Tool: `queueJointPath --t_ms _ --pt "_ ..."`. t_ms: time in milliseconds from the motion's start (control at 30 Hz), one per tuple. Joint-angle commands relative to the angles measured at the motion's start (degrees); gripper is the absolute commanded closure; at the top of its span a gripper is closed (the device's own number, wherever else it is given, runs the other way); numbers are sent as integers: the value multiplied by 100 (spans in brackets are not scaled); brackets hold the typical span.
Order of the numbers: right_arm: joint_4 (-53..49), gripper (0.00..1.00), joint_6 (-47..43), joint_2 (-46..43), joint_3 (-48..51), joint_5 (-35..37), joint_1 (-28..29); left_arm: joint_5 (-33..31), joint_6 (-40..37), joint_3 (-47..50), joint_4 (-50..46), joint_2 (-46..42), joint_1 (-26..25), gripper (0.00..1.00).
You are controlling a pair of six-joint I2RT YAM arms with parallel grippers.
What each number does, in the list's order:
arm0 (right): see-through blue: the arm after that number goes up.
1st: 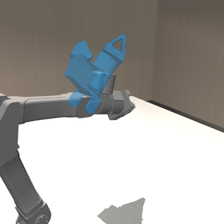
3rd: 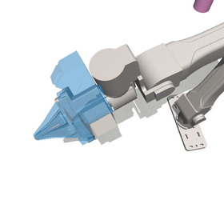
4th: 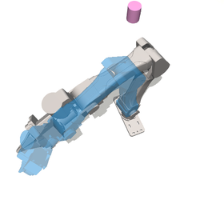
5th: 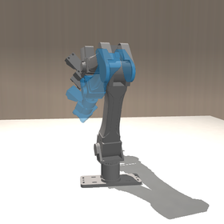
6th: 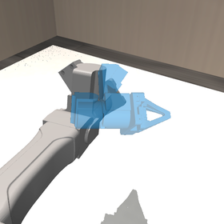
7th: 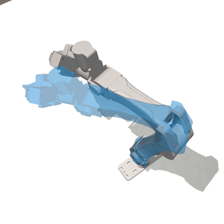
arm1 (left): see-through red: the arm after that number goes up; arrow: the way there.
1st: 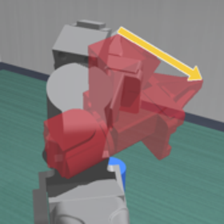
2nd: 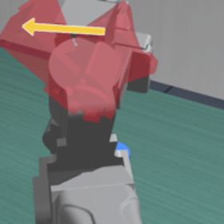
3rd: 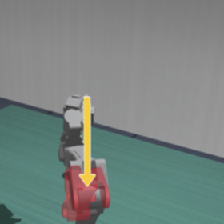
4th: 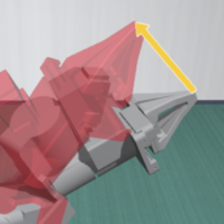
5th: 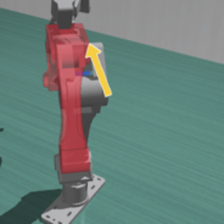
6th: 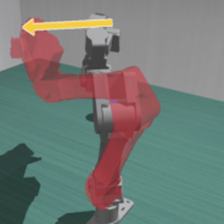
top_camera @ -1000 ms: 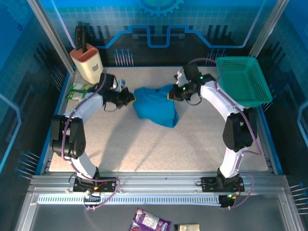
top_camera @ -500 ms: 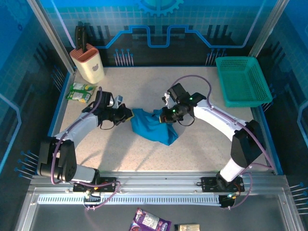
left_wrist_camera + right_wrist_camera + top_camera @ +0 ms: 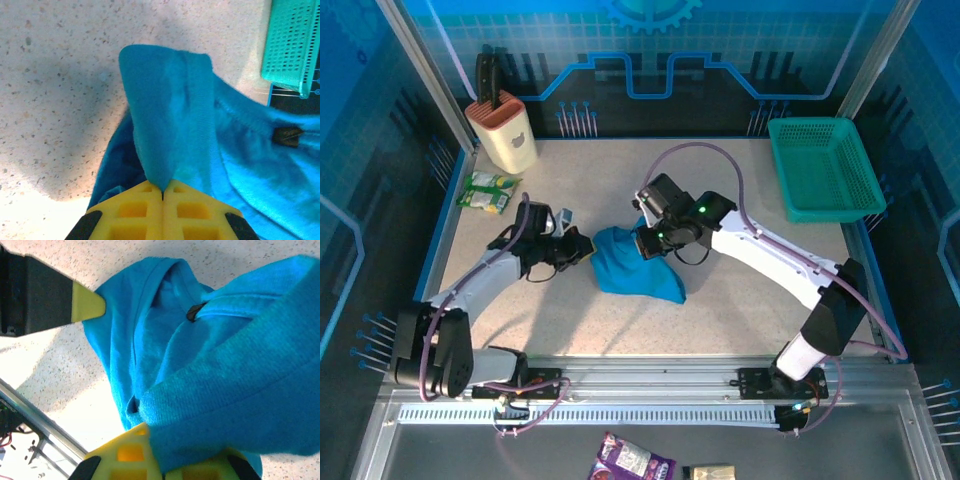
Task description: Fold the inside-out t-shirt
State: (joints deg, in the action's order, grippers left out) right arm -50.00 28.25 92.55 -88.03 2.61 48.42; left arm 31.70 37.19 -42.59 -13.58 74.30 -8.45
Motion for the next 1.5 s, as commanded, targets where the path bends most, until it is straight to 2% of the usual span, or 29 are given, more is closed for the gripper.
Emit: queueJointPath --t_ms 0,133,300,433,633,767,933,1067,1267,1400,1433,1467 --pt "-450 100 257 -37 49 460 391 -44 -43 158 71 -177 -43 100" --pt "113 100 1024 -402 994 317 670 124 -151 340 162 -241 -50 100" --pt "1299 100 2038 -1117 2502 -286 679 474 -453 257 135 -116 -138 100" --pt "2020 100 2744 -1689 3605 -562 558 552 -694 -92 -30 92 -434 100" --pt "2299 100 3392 -2068 4866 -768 226 416 -1159 -962 -581 1028 -1206 100" --pt "2545 100 3423 -1958 5430 -976 -225 188 -1156 -1287 -862 1831 -1306 100" --pt "2518 100 2429 -1577 5175 -1083 -1235 -196 -1002 -1378 -1019 2431 -1306 100" --pt "2425 100 1328 -752 4187 -1360 -1813 -355 -696 -1201 -790 2454 -1309 100" --pt "1803 100 196 369 2582 -1717 -2007 -742 -381 -715 -629 1923 -1301 100" --pt "1419 100 16 139 2435 -1845 -1979 -894 -315 -587 -658 1407 -1300 100" --pt "1307 98 -1 76 2439 -1866 -1978 -934 -331 -616 -724 1325 -1292 100" --pt "1209 91 -12 34 2447 -1887 -1978 -964 -362 -663 -805 1282 -1291 100"
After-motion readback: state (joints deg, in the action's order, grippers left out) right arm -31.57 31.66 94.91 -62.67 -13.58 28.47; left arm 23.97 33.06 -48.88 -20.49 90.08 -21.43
